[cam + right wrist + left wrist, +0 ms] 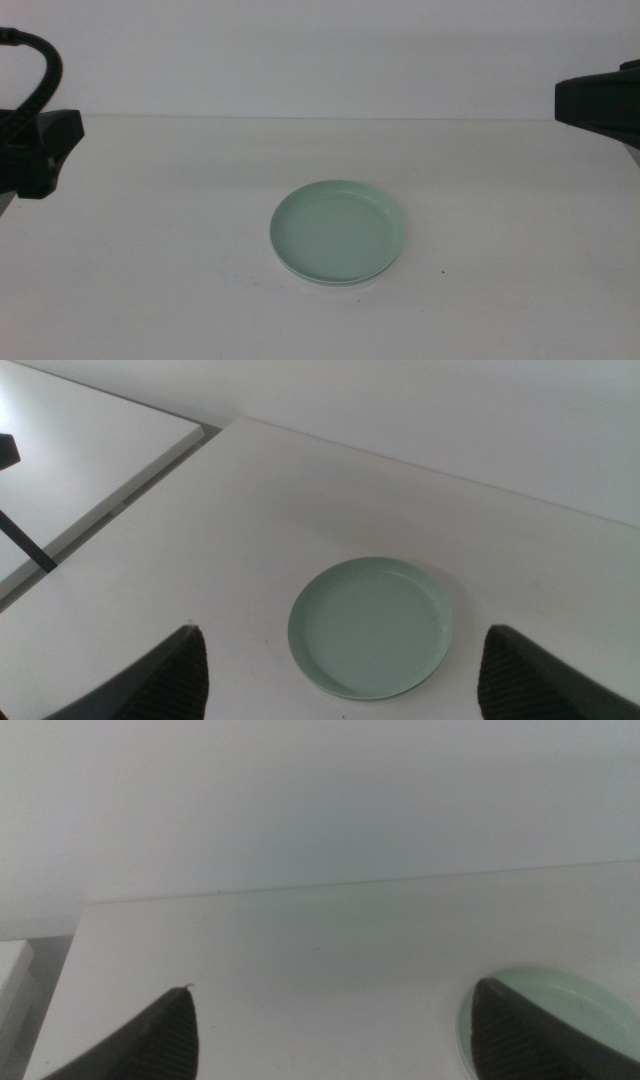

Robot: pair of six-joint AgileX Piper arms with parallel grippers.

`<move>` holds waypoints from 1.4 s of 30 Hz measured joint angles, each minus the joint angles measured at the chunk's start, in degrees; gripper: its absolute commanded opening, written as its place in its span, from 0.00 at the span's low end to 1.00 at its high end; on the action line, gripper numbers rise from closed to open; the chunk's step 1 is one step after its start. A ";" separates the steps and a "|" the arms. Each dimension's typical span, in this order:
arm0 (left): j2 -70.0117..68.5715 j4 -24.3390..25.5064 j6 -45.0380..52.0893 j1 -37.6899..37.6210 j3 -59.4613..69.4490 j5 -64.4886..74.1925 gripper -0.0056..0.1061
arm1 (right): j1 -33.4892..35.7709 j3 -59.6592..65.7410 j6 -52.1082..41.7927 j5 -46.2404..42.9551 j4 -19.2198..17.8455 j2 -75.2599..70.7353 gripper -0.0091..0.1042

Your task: Stack the three bowls on top of each other.

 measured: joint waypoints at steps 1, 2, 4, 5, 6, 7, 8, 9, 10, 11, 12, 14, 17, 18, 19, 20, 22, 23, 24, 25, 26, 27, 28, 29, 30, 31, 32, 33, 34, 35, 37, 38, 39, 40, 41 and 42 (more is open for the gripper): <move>0.00 0.00 0.00 0.00 0.00 0.00 0.89 | 0.00 0.33 0.00 -0.15 0.00 0.00 0.90; 0.00 0.00 0.00 0.00 0.00 0.00 0.89 | 0.00 0.92 0.00 -0.43 0.11 0.00 0.90; 0.00 0.00 0.00 0.00 0.00 0.00 0.89 | 0.00 3.03 0.00 -2.67 -0.01 -0.39 0.90; 0.00 0.00 0.00 0.00 0.00 0.00 0.89 | 0.00 4.92 0.00 -5.14 -0.33 -0.72 0.90; 0.00 0.00 0.00 0.00 0.00 0.00 0.89 | 0.00 6.71 0.00 -7.73 -0.73 -1.27 0.90; 0.00 0.00 0.00 0.00 0.00 0.00 0.89 | 0.00 9.22 0.00 -11.81 -1.43 -2.00 0.90; 0.00 0.00 0.00 0.00 0.00 0.00 0.89 | 0.00 11.99 0.00 -16.47 -2.73 -2.99 0.90; 0.00 0.00 0.00 0.00 0.00 0.00 0.89 | 0.00 14.90 0.00 -20.31 -4.08 -3.89 0.90; 0.00 0.00 0.00 0.00 0.00 0.00 0.89 | 0.00 17.90 0.00 -25.06 -6.06 -5.25 0.90; 0.00 0.00 0.00 0.00 0.00 0.00 0.89 | -0.08 20.89 0.00 -29.46 -8.24 -6.82 0.90; 0.00 0.00 0.00 0.00 0.00 0.00 0.89 | -0.28 23.23 0.00 -33.11 -9.99 -8.57 0.90; -0.16 0.00 0.00 0.00 0.00 0.00 0.89 | -0.97 28.81 0.00 -37.76 -13.76 -12.45 0.90; -1.91 0.00 0.00 0.13 0.93 -0.72 0.89 | -3.00 36.13 0.00 -39.95 -16.15 -18.88 0.90; -3.26 0.00 0.00 0.28 2.04 -2.03 0.89 | -3.67 38.70 0.00 -40.13 -16.31 -20.83 0.90; -4.96 -0.21 0.00 0.67 3.65 -3.98 0.89 | -4.63 41.20 0.00 -40.46 -16.73 -23.33 0.90; -6.53 -0.51 0.00 1.00 5.74 -5.84 0.89 | -5.71 43.69 0.00 -40.58 -17.17 -25.82 0.90; -11.10 -1.03 0.00 1.97 10.96 -10.31 0.89 | -7.92 48.00 0.00 -40.58 -18.40 -30.73 0.90; -13.01 -1.33 0.00 2.54 13.27 -11.68 0.89 | -9.30 50.31 0.00 -40.70 -18.88 -33.10 0.90; -15.50 -1.43 0.00 3.12 16.20 -12.50 0.89 | -10.69 52.11 0.00 -40.70 -19.11 -34.98 0.90; -18.02 -1.43 0.00 3.68 19.14 -12.73 0.89 | -12.02 54.31 0.00 -40.70 -19.10 -37.21 0.90; -20.60 -1.43 0.00 4.05 21.45 -12.74 0.89 | -13.21 56.40 0.00 -40.70 -19.23 -39.38 0.90; -23.18 -1.45 0.00 4.51 24.22 -12.74 0.89 | -13.94 57.99 0.00 -40.59 -19.51 -41.03 0.90; -25.81 -1.45 0.00 4.76 26.78 -12.74 0.89 | -14.60 59.77 0.00 -40.50 -19.65 -43.08 0.90; -27.84 -1.45 0.00 4.89 29.13 -12.74 0.89 | -14.90 61.29 0.00 -40.32 -20.30 -45.04 0.90; -30.35 -1.55 0.00 4.99 31.24 -12.74 0.89 | -14.89 62.38 0.00 -40.05 -20.99 -46.53 0.90; -32.74 -1.55 0.00 5.12 33.22 -12.74 0.89 | -14.92 62.87 0.00 -39.87 -21.90 -48.24 0.90; -34.58 -1.55 0.00 5.12 34.71 -12.74 0.89 | -15.01 63.18 0.00 -39.87 -22.65 -49.47 0.90; -36.74 -1.55 0.00 5.12 36.46 -12.74 0.89 | -15.01 63.18 0.00 -39.73 -23.25 -50.11 0.90; -38.82 -1.55 0.00 5.12 38.11 -12.74 0.89 | -15.01 63.18 0.00 -39.73 -23.86 -50.42 0.90; -40.36 -1.55 0.00 5.12 39.39 -12.82 0.89 | -15.01 63.22 0.00 -39.59 -24.27 -50.63 0.90; -41.52 -1.55 0.00 5.12 41.47 -12.82 0.89 | -15.14 63.22 0.00 -39.47 -24.66 -50.64 0.90; -41.63 -1.55 0.00 5.12 41.72 -12.22 0.89 | -15.14 63.22 0.00 -39.39 -24.78 -50.64 0.90; -41.73 -1.55 0.00 5.12 41.80 -11.38 0.89 | -15.14 63.31 0.00 -39.26 -24.90 -50.64 0.89; -41.73 -1.55 0.00 5.12 41.95 -10.97 0.89 | -15.25 63.31 0.00 -39.14 -24.90 -50.64 0.89; -41.73 -1.55 0.00 5.12 41.94 -10.85 0.89 | -15.25 63.31 0.00 -39.14 -24.90 -50.64 0.89; -41.75 -1.55 0.00 5.12 42.06 -10.71 0.89 | -15.25 63.31 0.00 -39.14 -25.00 -50.64 0.90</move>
